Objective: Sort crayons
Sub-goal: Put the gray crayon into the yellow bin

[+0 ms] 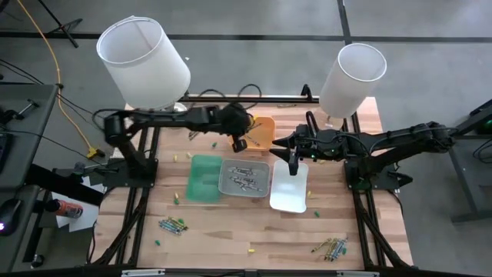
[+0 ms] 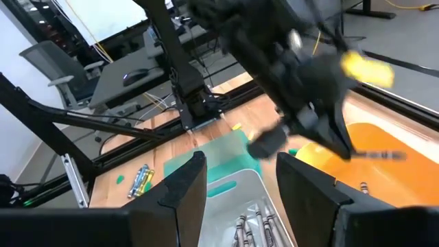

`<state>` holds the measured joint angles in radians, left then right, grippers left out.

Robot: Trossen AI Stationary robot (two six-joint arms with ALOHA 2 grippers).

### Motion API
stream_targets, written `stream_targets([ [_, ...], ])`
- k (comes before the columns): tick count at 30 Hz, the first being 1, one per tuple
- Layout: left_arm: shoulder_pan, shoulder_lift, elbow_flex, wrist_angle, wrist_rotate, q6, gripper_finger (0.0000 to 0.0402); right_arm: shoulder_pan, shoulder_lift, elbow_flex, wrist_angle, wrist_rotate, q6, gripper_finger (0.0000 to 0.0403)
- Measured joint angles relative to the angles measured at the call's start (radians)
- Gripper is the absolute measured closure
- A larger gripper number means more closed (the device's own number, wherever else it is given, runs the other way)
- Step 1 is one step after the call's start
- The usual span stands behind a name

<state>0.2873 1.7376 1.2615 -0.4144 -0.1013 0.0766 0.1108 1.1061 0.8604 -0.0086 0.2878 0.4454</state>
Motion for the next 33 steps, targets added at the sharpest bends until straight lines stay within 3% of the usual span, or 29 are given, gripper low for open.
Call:
stream_targets([
  [9, 0.021, 0.175, 0.009, -0.020, -0.012, 0.046, 0.0401, 0.000, 0.000, 0.000, -0.002, 0.000, 0.003, 0.0233],
  [23, 0.021, 0.223, 0.009, 0.000, -0.016, 0.078, 0.0400, 0.000, 0.000, -0.001, -0.003, 0.002, 0.003, 0.0233],
  [27, 0.020, 0.223, 0.009, 0.001, -0.045, 0.098, 0.0379, 0.000, 0.000, -0.001, -0.003, 0.002, 0.002, 0.0233],
  [33, 0.017, 0.208, 0.012, -0.006, -0.086, 0.103, 0.0318, 0.000, 0.000, -0.001, -0.002, 0.002, 0.000, 0.0233],
])
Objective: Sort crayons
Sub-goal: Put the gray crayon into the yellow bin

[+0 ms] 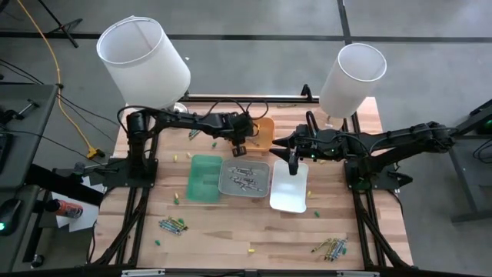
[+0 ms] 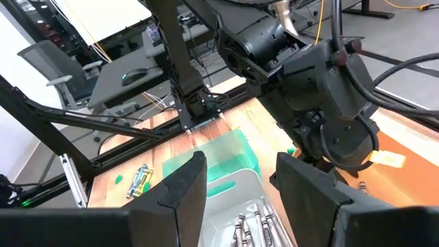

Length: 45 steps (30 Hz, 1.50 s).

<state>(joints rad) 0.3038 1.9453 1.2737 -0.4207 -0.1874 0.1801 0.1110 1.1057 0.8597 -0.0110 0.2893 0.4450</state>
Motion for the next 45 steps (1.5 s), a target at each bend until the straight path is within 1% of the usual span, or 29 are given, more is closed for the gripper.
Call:
stream_targets([
  [4, 0.000, -0.018, 0.058, -0.088, -0.001, -0.001, 0.0277, 0.000, 0.000, 0.000, -0.001, 0.000, 0.000, 0.0233],
  [7, 0.003, -0.061, 0.112, -0.180, 0.000, -0.005, 0.0253, 0.000, 0.000, 0.000, -0.002, 0.000, 0.000, 0.0233],
  [10, 0.004, -0.137, 0.128, -0.205, 0.036, -0.060, 0.0239, 0.000, 0.000, 0.000, 0.001, 0.001, -0.006, 0.0233],
  [12, 0.003, -0.202, 0.125, -0.182, 0.080, -0.119, 0.0237, 0.000, 0.000, 0.000, 0.000, 0.002, -0.008, 0.0233],
  [14, -0.004, -0.282, 0.090, -0.149, 0.129, -0.178, 0.0237, 0.000, 0.000, 0.000, 0.004, 0.002, -0.008, 0.0233],
  [16, -0.017, -0.368, 0.036, -0.074, 0.158, -0.227, 0.0238, 0.000, 0.000, 0.000, 0.001, 0.002, -0.008, 0.0233],
  [18, -0.049, -0.467, -0.047, 0.014, 0.160, -0.272, 0.0239, 0.000, 0.000, 0.000, 0.002, 0.002, -0.009, 0.0233],
  [22, -0.143, -0.664, -0.256, 0.268, 0.151, -0.352, 0.0240, 0.000, 0.000, 0.000, 0.001, 0.002, -0.030, 0.0233],
  [24, -0.201, -0.750, -0.368, 0.396, 0.128, -0.392, 0.0240, 0.000, 0.000, 0.000, 0.001, 0.001, -0.038, 0.0233],
  [26, -0.261, -0.817, -0.468, 0.525, 0.078, -0.423, 0.0241, 0.000, 0.000, 0.000, 0.001, 0.001, -0.042, 0.0233],
  [30, -0.354, -0.909, -0.615, 0.676, -0.044, -0.441, 0.0241, 0.000, 0.000, 0.000, 0.008, 0.001, -0.042, 0.0233],
  [32, -0.382, -0.934, -0.653, 0.723, -0.093, -0.441, 0.0241, 0.000, 0.000, 0.000, 0.015, 0.001, -0.042, 0.0233],
  [35, -0.406, -0.955, -0.665, 0.740, -0.136, -0.441, 0.0241, 0.000, 0.000, 0.000, 0.020, 0.001, -0.042, 0.0233],
  [45, -0.411, -0.956, -0.665, 0.739, -0.139, -0.440, 0.0241, 0.000, 0.000, 0.000, 0.022, 0.000, -0.027, 0.0233],
])
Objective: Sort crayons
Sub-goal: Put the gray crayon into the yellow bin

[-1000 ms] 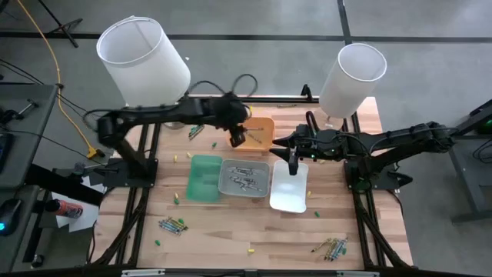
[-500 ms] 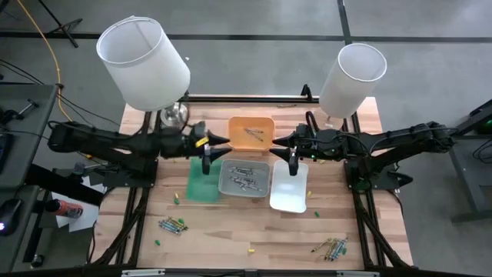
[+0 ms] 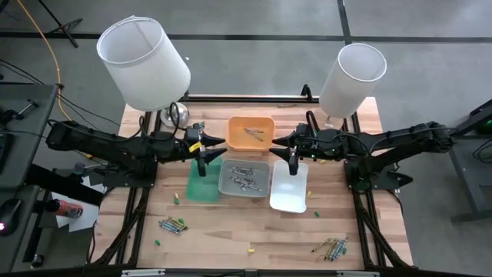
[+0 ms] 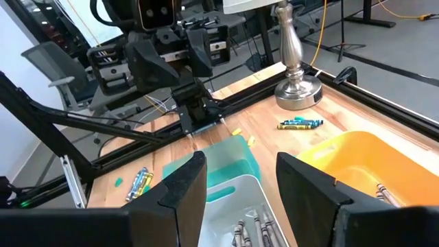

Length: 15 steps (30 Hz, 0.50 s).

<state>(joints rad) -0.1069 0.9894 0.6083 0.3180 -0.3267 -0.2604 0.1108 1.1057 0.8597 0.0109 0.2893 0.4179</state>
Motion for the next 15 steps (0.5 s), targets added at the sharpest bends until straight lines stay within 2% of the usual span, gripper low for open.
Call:
stream_targets([
  [12, 0.000, 0.000, 0.000, -0.003, 0.001, 0.001, 0.0241, 0.000, 0.000, 0.000, 0.002, 0.000, 0.001, 0.0233],
  [15, 0.000, 0.000, 0.000, -0.007, 0.001, 0.001, 0.0241, 0.000, 0.000, 0.000, 0.013, -0.024, 0.078, 0.0233],
])
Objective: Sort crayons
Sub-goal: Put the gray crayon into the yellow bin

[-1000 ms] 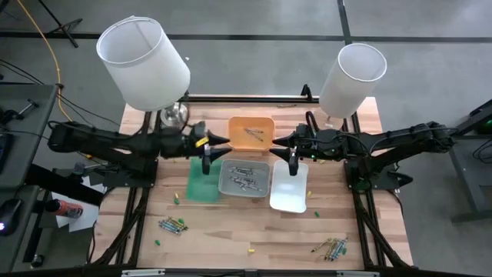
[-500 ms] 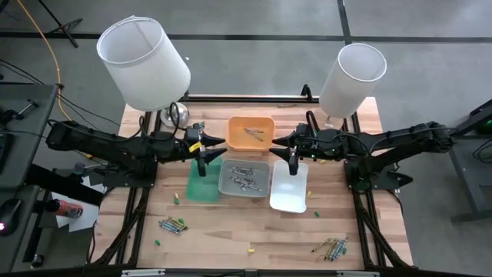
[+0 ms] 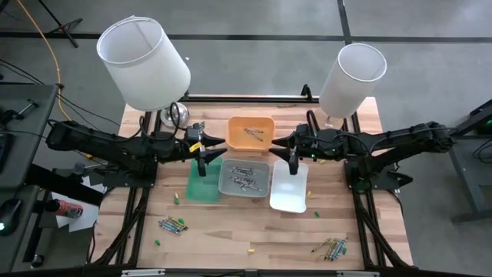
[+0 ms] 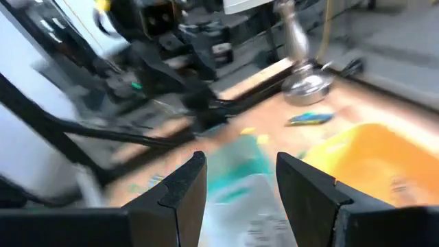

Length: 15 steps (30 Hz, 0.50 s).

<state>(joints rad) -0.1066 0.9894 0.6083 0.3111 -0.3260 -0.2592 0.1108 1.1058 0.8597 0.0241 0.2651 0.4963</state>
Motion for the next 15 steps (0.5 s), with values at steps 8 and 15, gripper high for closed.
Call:
stream_targets([
  [8, 0.000, 0.000, 0.000, -0.023, 0.000, 0.000, 0.0241, 0.074, 0.000, 0.075, 0.030, -0.290, 0.213, 0.0233],
  [15, 0.000, 0.000, 0.000, -0.064, 0.000, 0.000, 0.0241, 0.265, 0.021, 0.105, -0.416, -0.294, 0.536, 0.0233],
])
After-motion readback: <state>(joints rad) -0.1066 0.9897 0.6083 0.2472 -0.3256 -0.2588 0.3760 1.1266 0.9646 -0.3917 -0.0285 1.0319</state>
